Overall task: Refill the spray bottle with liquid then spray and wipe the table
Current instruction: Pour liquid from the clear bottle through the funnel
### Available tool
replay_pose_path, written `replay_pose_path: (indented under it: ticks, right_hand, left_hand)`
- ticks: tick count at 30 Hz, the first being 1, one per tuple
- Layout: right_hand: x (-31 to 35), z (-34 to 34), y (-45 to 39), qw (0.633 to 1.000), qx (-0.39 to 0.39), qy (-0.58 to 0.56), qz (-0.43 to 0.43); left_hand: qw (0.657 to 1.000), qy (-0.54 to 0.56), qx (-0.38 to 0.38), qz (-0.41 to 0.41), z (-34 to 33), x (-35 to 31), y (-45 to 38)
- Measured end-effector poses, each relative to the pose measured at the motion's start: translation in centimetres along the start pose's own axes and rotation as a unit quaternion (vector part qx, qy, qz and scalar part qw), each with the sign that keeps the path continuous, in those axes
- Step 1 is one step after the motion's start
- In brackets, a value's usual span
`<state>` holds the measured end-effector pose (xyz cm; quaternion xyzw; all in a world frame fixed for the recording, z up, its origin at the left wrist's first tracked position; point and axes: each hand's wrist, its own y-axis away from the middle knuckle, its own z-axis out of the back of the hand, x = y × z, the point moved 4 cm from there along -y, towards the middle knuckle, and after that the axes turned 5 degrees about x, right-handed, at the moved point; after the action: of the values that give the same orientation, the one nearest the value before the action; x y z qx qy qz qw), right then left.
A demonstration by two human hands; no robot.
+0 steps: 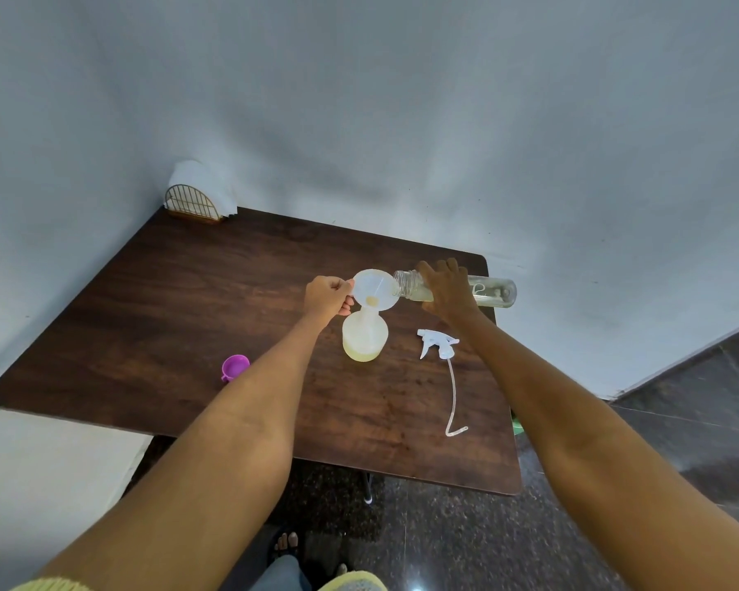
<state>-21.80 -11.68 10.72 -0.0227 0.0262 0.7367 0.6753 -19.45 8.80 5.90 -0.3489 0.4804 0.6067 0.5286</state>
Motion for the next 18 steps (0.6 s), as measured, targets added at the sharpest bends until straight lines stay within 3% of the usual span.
replay_pose_path:
  ticks: [18]
  right_hand:
    - [-0.16,0.34,0.43,1.000,0.002,0.020,0.005]
  left_hand:
    - [1.000,-0.011,0.000,0.004,-0.29,0.00,0.12]
